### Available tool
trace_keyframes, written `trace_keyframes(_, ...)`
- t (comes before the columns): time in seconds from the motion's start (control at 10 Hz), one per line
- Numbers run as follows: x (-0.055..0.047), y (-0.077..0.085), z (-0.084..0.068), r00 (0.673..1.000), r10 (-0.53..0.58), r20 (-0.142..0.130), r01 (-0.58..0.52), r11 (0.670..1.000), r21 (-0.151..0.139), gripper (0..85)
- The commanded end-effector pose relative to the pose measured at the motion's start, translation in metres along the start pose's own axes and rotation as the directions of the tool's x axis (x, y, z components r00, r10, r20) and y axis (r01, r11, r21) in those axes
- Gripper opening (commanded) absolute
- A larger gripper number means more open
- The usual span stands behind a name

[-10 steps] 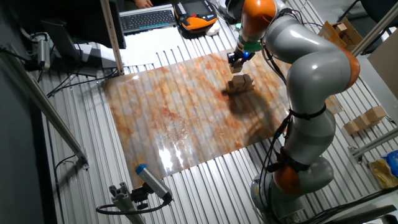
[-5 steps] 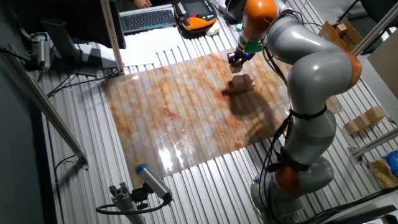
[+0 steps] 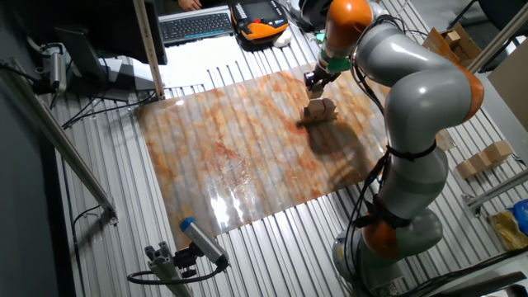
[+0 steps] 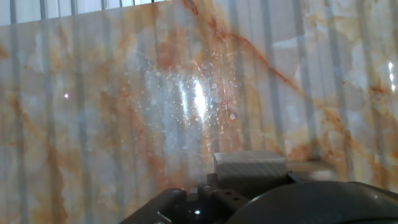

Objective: Stack the blocks into a pyramid shape

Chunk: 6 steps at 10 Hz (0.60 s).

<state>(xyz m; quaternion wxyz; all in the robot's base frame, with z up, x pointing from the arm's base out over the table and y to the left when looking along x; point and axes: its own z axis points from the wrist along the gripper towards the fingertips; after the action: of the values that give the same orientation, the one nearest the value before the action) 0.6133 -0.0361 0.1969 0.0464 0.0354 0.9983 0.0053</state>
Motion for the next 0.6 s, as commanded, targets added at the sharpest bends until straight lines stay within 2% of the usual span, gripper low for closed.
trace_keyframes(0.0, 0.002, -0.001, -0.001, 1.000, 0.002, 0.000, -0.002, 1.000, 0.000, 0.0)
trace_keyframes(0.5, 0.007, -0.017, 0.011, 1.000, -0.023, 0.017, 0.023, 1.000, -0.007, 0.0)
